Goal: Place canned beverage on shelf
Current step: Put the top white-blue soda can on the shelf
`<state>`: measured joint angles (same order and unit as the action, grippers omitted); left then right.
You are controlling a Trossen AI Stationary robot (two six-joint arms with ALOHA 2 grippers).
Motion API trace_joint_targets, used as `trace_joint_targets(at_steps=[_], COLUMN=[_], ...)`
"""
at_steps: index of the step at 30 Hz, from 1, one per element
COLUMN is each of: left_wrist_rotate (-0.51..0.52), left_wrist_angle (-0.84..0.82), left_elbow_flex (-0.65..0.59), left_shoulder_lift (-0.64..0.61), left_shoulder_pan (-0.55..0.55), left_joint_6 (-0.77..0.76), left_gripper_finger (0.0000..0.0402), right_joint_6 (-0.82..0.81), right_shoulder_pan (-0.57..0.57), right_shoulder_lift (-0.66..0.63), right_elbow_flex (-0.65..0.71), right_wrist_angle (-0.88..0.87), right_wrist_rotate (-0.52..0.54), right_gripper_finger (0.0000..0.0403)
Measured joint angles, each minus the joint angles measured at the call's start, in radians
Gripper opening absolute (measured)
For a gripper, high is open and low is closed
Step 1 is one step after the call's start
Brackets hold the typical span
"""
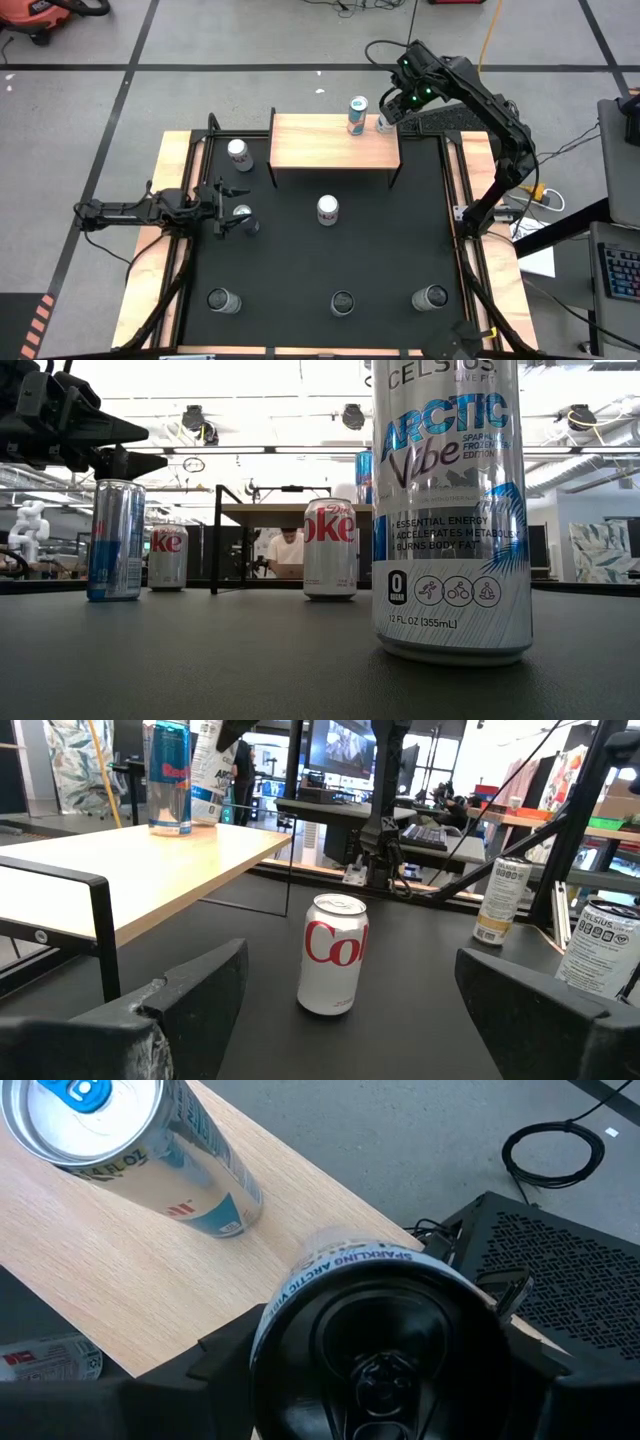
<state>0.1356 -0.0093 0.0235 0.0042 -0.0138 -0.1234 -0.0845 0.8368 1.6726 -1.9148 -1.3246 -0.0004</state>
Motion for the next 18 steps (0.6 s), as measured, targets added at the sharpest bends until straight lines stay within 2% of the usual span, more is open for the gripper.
trace_joint_targets(at_steps=[18], left_wrist_rotate=[0.000], left_wrist_angle=[0.000], left_elbow_flex=[0.000], left_shoulder_lift=[0.000], left_shoulder_pan=[0.000], left_joint_6=[0.000], left_gripper_finger=[0.0361], right_joint_6=[0.019], right_shoulder_pan=[0.000], right_shoulder_lift=[0.002], right_elbow_flex=[0.002], right_wrist_angle=[0.011], right_wrist_rotate=[-0.026], right_gripper_finger=[0.0254])
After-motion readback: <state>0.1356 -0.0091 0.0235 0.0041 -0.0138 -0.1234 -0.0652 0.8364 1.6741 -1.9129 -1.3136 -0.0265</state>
